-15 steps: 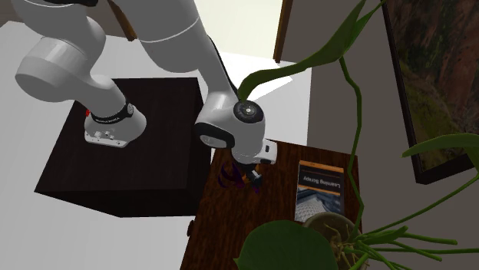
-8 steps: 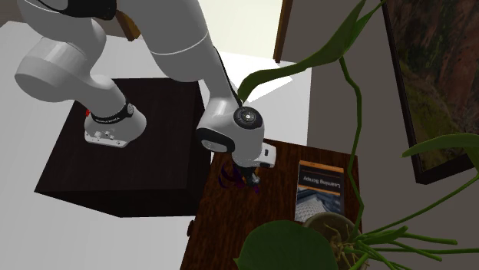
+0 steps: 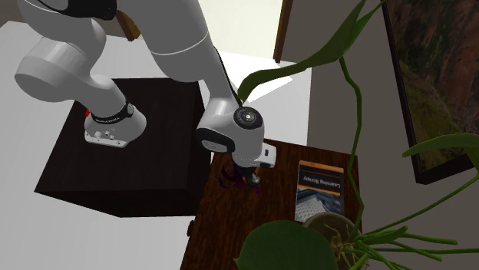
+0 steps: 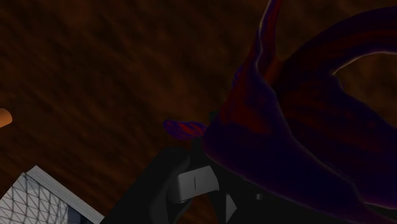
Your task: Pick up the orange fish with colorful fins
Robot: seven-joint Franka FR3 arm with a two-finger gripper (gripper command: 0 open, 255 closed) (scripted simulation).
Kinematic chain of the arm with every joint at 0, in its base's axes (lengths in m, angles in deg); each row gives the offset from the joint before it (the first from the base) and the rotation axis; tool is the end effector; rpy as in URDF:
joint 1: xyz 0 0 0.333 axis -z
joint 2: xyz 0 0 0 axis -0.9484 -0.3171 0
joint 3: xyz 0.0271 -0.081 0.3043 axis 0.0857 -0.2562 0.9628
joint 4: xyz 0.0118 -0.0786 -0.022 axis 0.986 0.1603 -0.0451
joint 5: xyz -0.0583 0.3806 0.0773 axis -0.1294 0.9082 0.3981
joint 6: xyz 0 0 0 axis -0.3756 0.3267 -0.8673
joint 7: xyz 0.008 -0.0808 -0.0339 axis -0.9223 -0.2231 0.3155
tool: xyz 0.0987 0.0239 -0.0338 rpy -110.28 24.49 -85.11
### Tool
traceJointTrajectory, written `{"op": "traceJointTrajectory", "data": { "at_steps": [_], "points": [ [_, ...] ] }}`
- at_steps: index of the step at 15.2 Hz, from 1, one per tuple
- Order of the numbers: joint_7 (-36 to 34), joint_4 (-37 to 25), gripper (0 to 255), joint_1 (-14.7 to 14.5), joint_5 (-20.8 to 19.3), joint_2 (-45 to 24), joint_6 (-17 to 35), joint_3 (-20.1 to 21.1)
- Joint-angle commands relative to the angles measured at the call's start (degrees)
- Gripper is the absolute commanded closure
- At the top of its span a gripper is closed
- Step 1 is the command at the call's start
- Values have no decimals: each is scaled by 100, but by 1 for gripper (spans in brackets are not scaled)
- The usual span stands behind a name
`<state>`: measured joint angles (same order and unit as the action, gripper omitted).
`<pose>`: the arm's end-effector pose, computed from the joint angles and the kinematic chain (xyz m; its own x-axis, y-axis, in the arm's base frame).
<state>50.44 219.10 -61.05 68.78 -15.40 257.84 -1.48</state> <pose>0.4515 -0.1822 0.1028 0.8334 0.5488 -0.0649 0.5526 -0.8269 0.1039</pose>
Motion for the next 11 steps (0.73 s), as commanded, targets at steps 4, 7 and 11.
{"op": "traceJointTrajectory", "data": {
  "at_steps": [4, 7, 11],
  "points": [
    [-1, 132, 255, -64, -38, 356, -235, -66],
    [-2, 207, 255, -107, -73, 623, -425, -119],
    [-10, 289, 255, -165, -130, 973, -693, -189]
  ]
}}
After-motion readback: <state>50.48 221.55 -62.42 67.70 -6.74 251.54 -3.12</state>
